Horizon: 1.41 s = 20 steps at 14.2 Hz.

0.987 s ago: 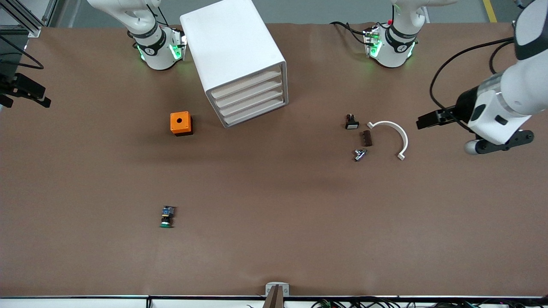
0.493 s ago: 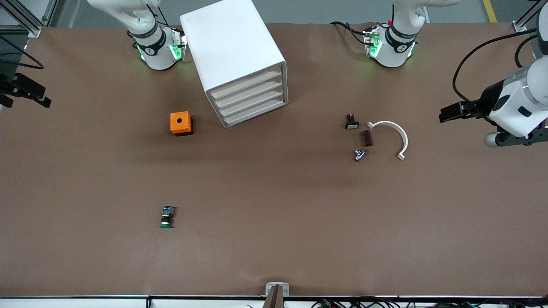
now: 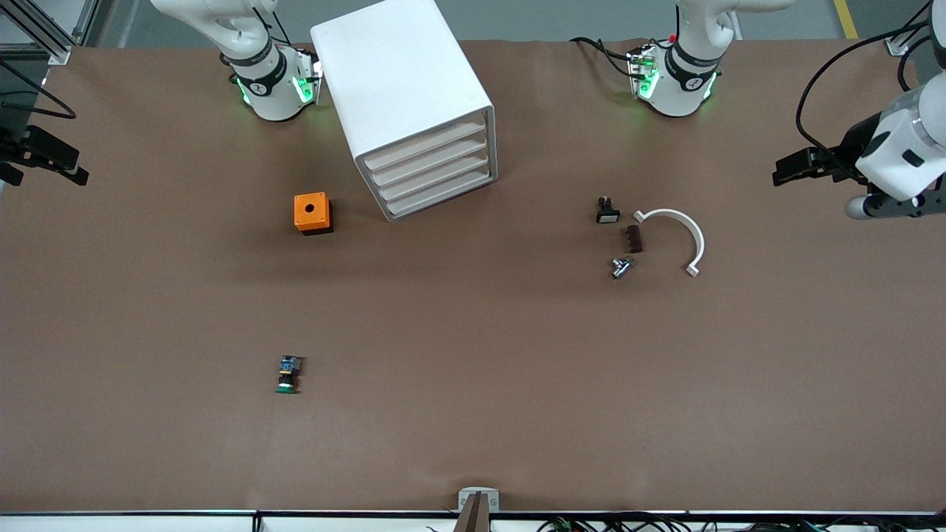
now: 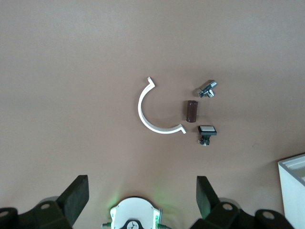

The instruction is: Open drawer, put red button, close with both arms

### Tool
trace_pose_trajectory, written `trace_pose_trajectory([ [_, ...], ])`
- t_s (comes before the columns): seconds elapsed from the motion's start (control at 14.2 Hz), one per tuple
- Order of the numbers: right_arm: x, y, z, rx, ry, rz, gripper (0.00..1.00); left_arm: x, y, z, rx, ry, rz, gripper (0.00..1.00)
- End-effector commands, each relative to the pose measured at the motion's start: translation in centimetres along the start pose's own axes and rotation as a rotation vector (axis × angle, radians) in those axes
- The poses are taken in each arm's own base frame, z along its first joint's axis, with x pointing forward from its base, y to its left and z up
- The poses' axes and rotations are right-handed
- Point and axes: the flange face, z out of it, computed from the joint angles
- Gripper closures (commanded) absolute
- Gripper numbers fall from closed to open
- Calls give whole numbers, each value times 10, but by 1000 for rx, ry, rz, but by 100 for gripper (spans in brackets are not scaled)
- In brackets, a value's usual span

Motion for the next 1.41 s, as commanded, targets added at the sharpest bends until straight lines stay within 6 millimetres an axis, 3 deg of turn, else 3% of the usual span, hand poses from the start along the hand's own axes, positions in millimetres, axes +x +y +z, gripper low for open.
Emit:
trace_pose_trajectory([
  [0.0,-6,-1,-9,7,13,-7,0,-32,-9,-1,10,70,13,1],
  [0.14,-6,-1,-9,8,13,-7,0,-24,-15,-20,5,119,-2,0],
  [0.42,-6,-1,-8,8,12,-7,0,19,-11,-46,6,183,-5,0],
  [0.63,-6,-1,-8,7,12,-7,0,45,-8,-50,10,193,-7,0],
  [1.2,-6,0,-9,7,10,-5,0,45,-7,-56,9,207,-4,0],
  [1.34,-6,0,-10,6,13,-4,0,40,-3,-73,6,238,2,0],
])
